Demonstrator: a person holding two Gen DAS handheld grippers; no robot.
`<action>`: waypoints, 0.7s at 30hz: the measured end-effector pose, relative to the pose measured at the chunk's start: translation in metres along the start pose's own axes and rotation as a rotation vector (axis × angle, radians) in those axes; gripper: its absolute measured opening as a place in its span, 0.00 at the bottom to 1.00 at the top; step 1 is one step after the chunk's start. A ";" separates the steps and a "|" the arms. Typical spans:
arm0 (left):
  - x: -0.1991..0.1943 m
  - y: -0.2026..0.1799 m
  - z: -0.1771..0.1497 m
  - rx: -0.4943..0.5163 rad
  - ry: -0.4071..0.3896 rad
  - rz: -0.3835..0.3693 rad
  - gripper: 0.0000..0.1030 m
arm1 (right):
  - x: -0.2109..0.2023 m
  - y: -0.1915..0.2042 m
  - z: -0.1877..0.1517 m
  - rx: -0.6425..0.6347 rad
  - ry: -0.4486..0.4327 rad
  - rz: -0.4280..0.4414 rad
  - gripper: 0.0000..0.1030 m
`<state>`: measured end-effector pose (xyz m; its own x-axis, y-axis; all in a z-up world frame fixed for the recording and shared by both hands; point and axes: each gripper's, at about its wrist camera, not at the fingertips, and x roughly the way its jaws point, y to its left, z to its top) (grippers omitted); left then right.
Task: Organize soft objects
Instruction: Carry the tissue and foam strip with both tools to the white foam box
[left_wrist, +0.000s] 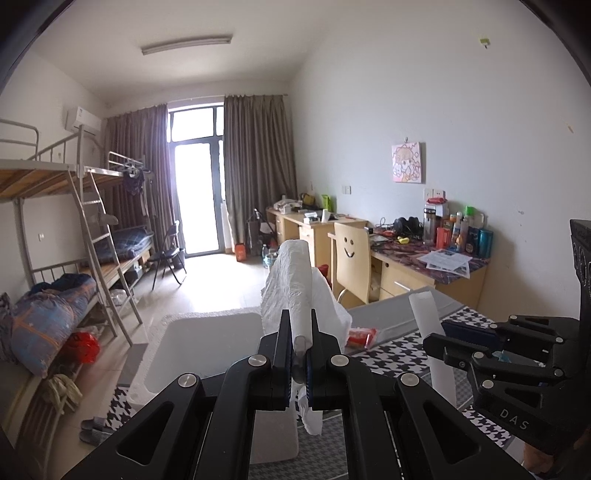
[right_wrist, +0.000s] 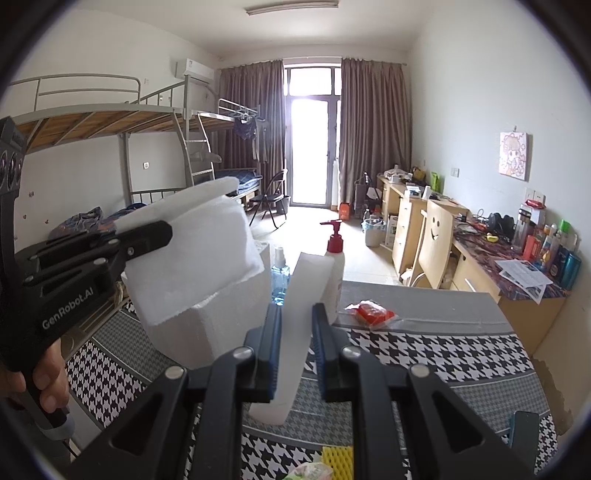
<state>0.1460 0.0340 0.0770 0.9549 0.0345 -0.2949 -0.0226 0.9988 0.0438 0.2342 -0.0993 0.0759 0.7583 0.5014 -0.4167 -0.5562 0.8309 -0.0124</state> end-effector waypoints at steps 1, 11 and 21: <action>0.000 0.001 0.001 0.001 -0.002 0.002 0.05 | 0.001 0.000 0.001 0.000 -0.003 0.003 0.19; 0.009 0.014 0.010 -0.016 -0.008 0.056 0.05 | 0.005 0.006 0.012 -0.010 -0.016 0.034 0.19; 0.018 0.033 0.015 -0.042 -0.001 0.117 0.05 | 0.016 0.018 0.024 -0.034 -0.008 0.072 0.19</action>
<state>0.1669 0.0673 0.0877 0.9454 0.1511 -0.2888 -0.1465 0.9885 0.0378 0.2445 -0.0702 0.0912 0.7185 0.5614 -0.4107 -0.6204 0.7842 -0.0133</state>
